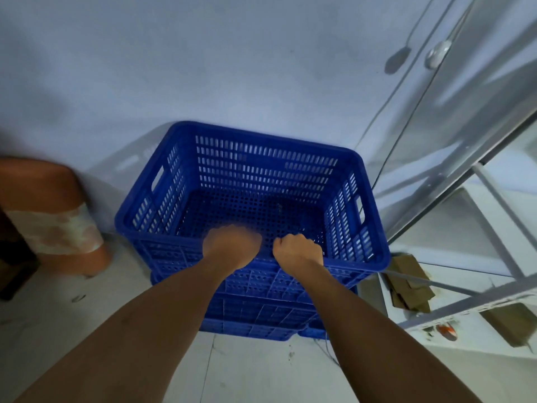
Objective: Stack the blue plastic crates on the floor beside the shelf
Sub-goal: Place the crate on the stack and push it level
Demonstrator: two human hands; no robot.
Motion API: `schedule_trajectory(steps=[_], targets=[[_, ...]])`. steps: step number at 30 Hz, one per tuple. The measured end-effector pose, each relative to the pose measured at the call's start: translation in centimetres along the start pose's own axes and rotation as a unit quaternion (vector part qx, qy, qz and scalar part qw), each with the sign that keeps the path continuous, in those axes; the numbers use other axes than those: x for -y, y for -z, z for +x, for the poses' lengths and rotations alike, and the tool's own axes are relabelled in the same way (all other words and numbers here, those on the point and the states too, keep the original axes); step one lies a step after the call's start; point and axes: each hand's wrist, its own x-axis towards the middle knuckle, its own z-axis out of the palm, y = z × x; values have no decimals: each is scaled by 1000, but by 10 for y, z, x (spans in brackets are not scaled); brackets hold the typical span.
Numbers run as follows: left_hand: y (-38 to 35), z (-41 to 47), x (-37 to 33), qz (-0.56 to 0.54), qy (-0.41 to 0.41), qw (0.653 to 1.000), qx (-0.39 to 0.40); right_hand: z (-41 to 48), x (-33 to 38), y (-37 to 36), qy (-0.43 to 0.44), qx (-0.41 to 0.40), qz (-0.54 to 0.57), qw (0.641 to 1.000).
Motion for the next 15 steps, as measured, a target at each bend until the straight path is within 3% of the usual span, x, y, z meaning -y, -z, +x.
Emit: schedule_trajectory(steps=[6,15], targets=[[0,0,-2,-33,20,999,0,-3,7,4,-17,33,28,999],[-5,17,-4,35,-11,999,-28,6,8,-13,-6,-116,9,993]])
